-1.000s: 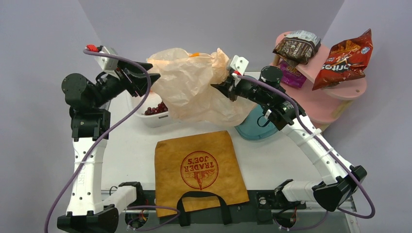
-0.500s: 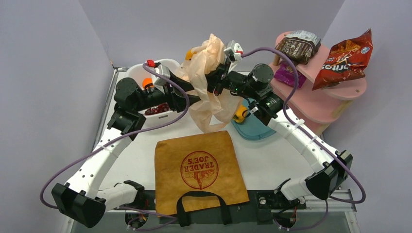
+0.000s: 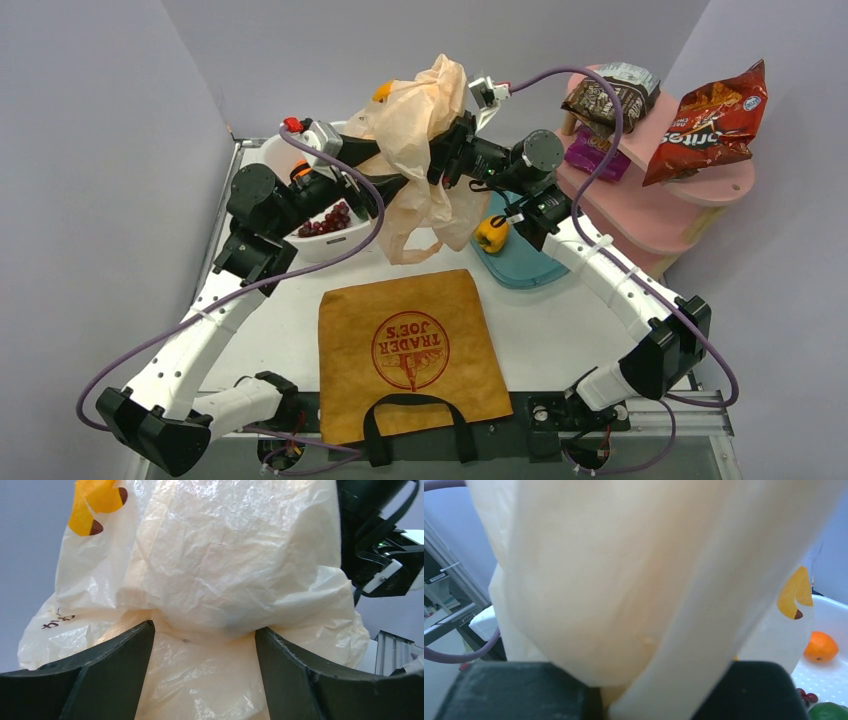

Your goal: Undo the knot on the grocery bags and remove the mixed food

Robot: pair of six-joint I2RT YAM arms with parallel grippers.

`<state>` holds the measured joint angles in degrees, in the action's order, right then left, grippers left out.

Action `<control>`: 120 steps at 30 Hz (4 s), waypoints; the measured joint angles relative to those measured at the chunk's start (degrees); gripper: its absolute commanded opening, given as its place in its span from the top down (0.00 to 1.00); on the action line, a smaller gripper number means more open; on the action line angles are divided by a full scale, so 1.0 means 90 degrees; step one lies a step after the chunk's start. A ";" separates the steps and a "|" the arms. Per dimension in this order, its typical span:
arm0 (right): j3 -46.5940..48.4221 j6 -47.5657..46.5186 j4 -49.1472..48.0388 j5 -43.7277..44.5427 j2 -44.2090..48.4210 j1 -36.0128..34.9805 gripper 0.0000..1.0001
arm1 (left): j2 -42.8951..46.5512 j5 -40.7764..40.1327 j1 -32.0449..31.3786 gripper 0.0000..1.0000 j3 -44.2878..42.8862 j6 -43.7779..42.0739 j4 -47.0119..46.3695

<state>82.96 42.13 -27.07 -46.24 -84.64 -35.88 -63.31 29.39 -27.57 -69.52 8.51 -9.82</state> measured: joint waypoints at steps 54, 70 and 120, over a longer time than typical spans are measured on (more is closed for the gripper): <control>0.0053 -1.1200 0.4624 0.2283 0.1071 -0.1659 0.07 | -0.0680 0.1481 0.0483 1.00 -0.0070 0.4352 0.0328; -0.0447 -1.2383 0.5253 0.2436 0.1501 -0.1226 1.00 | -0.0974 0.3696 0.0102 0.59 -0.0206 0.5309 -0.0177; -0.1923 -0.6834 0.5406 0.2798 0.3031 0.1496 1.00 | -0.0027 -0.1469 -0.5734 0.38 0.4449 -0.4932 0.3903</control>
<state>65.65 -19.38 21.58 -21.06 -57.36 -22.41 -63.55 16.16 -79.18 -29.47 -35.88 25.30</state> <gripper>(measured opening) 0.040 0.622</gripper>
